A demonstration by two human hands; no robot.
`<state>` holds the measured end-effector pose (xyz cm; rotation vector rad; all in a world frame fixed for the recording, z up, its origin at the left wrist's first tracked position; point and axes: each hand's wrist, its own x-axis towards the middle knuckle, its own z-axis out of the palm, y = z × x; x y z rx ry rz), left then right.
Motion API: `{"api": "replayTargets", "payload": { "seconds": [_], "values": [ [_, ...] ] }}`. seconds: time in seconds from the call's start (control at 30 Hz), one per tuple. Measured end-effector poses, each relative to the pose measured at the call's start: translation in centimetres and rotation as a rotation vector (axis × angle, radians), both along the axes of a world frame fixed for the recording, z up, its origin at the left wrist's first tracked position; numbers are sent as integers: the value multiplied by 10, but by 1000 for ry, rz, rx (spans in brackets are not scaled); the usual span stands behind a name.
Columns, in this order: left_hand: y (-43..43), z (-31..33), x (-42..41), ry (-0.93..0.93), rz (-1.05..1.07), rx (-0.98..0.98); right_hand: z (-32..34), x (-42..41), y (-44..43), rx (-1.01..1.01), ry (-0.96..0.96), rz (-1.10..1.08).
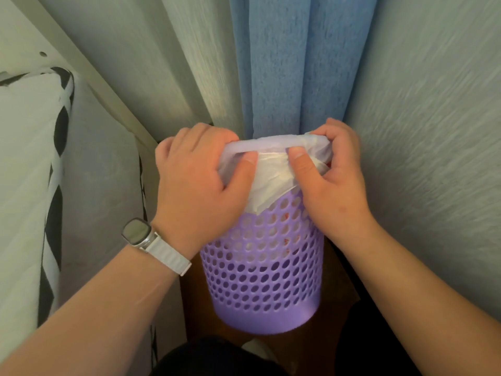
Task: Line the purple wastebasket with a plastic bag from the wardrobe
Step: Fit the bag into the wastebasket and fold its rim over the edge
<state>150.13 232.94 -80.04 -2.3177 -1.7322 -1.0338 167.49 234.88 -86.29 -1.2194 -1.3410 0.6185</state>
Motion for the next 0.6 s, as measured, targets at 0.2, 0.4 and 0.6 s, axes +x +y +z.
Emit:
{"api": "replayTargets", "payload": {
  "seconds": [0.2,0.4,0.6],
  "values": [
    [-7,-1,13,137,61,60,7,-17,-9,45,-68,-31],
    [0,-6,4,44,54,8,10,-22,-16,-23,-98,-10],
    [3,-7,1,-44,12,22,6,-6,-11,-71,-80,3]
  ]
}}
